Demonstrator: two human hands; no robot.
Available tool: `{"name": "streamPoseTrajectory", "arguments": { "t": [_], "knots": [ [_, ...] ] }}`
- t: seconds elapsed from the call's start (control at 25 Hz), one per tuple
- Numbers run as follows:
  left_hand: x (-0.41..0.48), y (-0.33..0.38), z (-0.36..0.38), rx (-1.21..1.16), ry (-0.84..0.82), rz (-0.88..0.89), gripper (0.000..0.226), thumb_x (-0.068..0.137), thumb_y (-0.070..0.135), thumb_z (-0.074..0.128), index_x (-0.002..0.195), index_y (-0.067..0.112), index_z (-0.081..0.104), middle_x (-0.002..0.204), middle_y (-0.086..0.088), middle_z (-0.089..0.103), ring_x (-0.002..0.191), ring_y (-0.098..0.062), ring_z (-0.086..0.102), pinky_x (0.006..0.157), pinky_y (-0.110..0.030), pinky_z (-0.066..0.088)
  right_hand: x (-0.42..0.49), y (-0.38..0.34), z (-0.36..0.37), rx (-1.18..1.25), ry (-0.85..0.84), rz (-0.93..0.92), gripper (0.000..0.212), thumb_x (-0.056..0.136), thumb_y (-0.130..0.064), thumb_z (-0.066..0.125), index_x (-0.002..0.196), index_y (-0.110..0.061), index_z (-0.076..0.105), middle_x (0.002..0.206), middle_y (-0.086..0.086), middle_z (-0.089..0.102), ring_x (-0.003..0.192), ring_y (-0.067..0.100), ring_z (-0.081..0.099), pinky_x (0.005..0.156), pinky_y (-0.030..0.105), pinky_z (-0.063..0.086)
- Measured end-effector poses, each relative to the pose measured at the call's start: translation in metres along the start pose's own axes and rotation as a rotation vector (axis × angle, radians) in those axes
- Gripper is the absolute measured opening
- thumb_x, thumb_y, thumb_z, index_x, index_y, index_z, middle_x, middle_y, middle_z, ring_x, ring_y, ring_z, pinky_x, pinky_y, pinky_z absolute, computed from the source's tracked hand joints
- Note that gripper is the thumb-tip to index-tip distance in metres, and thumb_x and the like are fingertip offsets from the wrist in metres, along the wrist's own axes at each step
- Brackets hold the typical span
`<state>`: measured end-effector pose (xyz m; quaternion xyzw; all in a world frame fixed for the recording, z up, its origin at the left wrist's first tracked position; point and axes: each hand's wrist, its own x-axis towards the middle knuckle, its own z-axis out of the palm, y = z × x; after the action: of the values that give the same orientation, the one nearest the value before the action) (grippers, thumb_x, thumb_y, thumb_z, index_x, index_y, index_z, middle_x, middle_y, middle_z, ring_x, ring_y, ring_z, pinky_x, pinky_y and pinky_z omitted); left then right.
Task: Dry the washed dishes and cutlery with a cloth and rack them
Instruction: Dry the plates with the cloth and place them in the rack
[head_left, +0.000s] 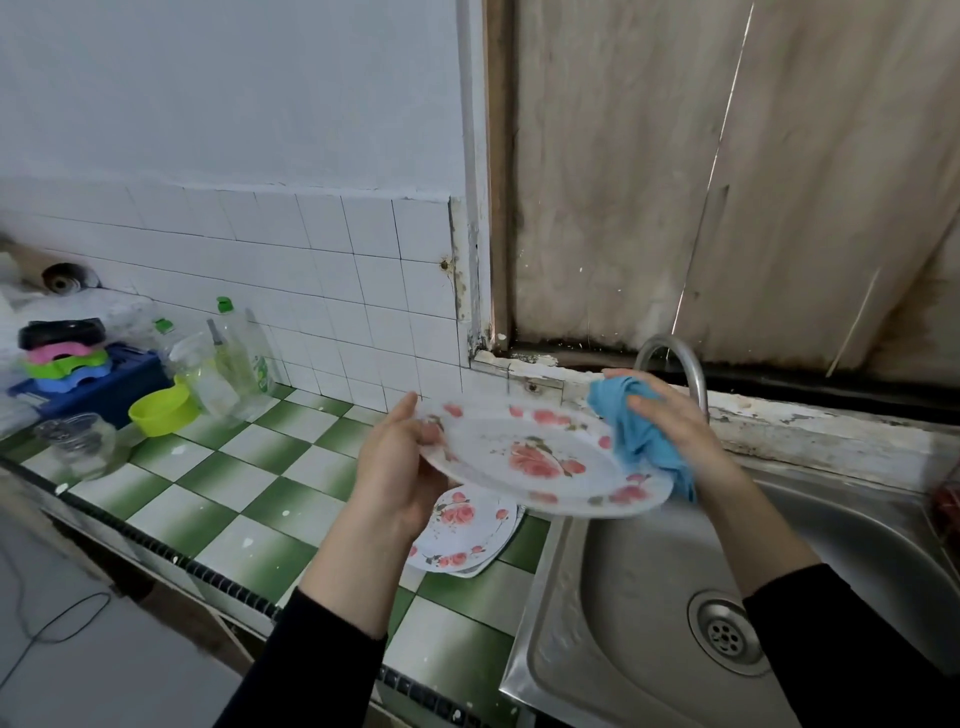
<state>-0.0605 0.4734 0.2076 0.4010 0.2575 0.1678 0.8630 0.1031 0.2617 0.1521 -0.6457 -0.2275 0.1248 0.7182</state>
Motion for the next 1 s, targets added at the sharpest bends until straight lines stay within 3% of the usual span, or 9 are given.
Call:
{"name": "streamPoseTrajectory", "arguments": {
  "t": [0.12, 0.24, 0.36, 0.48, 0.56, 0.64, 0.76, 0.88, 1.0],
  "knots": [
    [-0.004, -0.009, 0.002, 0.108, -0.058, 0.190, 0.050, 0.100, -0.001, 0.040, 0.143, 0.025, 0.045, 0.127, -0.006, 0.064, 0.102, -0.019, 0.068, 0.077, -0.032, 0.059, -0.001, 0.008, 0.022, -0.502, 0.026, -0.075, 0.033, 0.097, -0.013, 0.054, 0.124, -0.031, 0.055, 0.120, -0.007, 0.055, 0.112, 0.015, 0.055, 0.093, 0.030, 0.051],
    [-0.005, -0.028, 0.006, 0.275, -0.076, 0.371, 0.046, 0.102, 0.005, 0.039, 0.139, 0.032, 0.046, 0.130, 0.000, 0.062, 0.111, -0.010, 0.064, 0.083, -0.019, 0.054, -0.007, 0.011, 0.070, -0.587, 0.152, -0.156, 0.047, 0.101, -0.022, 0.046, 0.146, -0.030, 0.035, 0.147, -0.006, 0.035, 0.130, 0.007, 0.036, 0.109, 0.022, 0.033],
    [-0.004, -0.038, 0.008, 0.289, -0.079, 0.513, 0.047, 0.102, 0.002, 0.038, 0.133, 0.037, 0.046, 0.131, -0.003, 0.061, 0.109, -0.006, 0.063, 0.090, -0.020, 0.051, -0.030, 0.018, 0.122, -0.603, -0.078, -0.375, 0.057, 0.100, -0.030, 0.046, 0.151, -0.028, 0.021, 0.162, -0.006, 0.010, 0.148, 0.005, 0.007, 0.116, 0.021, 0.009],
    [-0.001, -0.028, -0.004, 0.164, -0.049, 0.561, 0.044, 0.102, 0.001, 0.036, 0.133, 0.030, 0.048, 0.119, 0.005, 0.065, 0.097, -0.002, 0.066, 0.080, -0.016, 0.053, -0.046, 0.040, 0.121, -0.681, -0.277, -0.639, 0.057, 0.098, -0.026, 0.049, 0.150, -0.021, 0.028, 0.162, 0.006, 0.011, 0.150, 0.017, 0.009, 0.121, 0.029, 0.011],
    [-0.001, -0.021, -0.013, 0.172, -0.067, 0.608, 0.039, 0.103, 0.005, 0.036, 0.129, 0.029, 0.052, 0.121, 0.006, 0.065, 0.105, -0.005, 0.065, 0.083, -0.017, 0.052, -0.031, 0.051, 0.097, -0.723, -0.115, -0.683, 0.054, 0.098, -0.023, 0.050, 0.149, -0.019, 0.031, 0.162, 0.010, 0.010, 0.150, 0.019, 0.007, 0.120, 0.038, 0.015],
    [-0.004, -0.021, -0.016, 0.205, -0.145, 0.620, 0.035, 0.102, 0.007, 0.038, 0.127, 0.026, 0.055, 0.118, 0.005, 0.067, 0.107, -0.008, 0.065, 0.085, -0.019, 0.051, -0.010, 0.044, 0.080, -0.662, 0.222, -0.497, 0.053, 0.099, -0.019, 0.050, 0.149, -0.020, 0.032, 0.163, 0.005, 0.002, 0.150, 0.016, 0.002, 0.119, 0.044, 0.017],
    [-0.010, -0.037, -0.009, 0.287, -0.260, 0.607, 0.030, 0.102, 0.012, 0.044, 0.123, 0.028, 0.058, 0.118, 0.004, 0.069, 0.112, -0.015, 0.064, 0.091, -0.028, 0.051, 0.007, 0.012, 0.100, -0.451, 0.444, -0.374, 0.053, 0.101, -0.016, 0.046, 0.151, -0.011, 0.027, 0.163, 0.003, 0.002, 0.149, 0.014, 0.001, 0.119, 0.017, 0.012],
    [-0.011, -0.040, -0.003, 0.296, -0.255, 0.678, 0.032, 0.098, 0.015, 0.044, 0.125, 0.029, 0.055, 0.128, -0.008, 0.063, 0.114, -0.029, 0.061, 0.093, -0.041, 0.052, -0.022, 0.008, 0.146, -0.448, 0.177, -0.597, 0.054, 0.100, -0.016, 0.044, 0.150, -0.002, 0.027, 0.161, 0.009, 0.013, 0.150, 0.020, 0.010, 0.119, 0.021, 0.010],
    [-0.009, -0.021, -0.008, 0.139, -0.221, 0.734, 0.031, 0.100, 0.010, 0.043, 0.125, 0.024, 0.054, 0.129, -0.012, 0.061, 0.113, -0.018, 0.063, 0.089, -0.024, 0.052, -0.057, 0.046, 0.140, -0.622, -0.142, -0.800, 0.055, 0.100, -0.019, 0.043, 0.150, -0.005, 0.025, 0.161, 0.009, 0.017, 0.149, 0.025, 0.015, 0.122, 0.040, 0.013]
  ]
}}
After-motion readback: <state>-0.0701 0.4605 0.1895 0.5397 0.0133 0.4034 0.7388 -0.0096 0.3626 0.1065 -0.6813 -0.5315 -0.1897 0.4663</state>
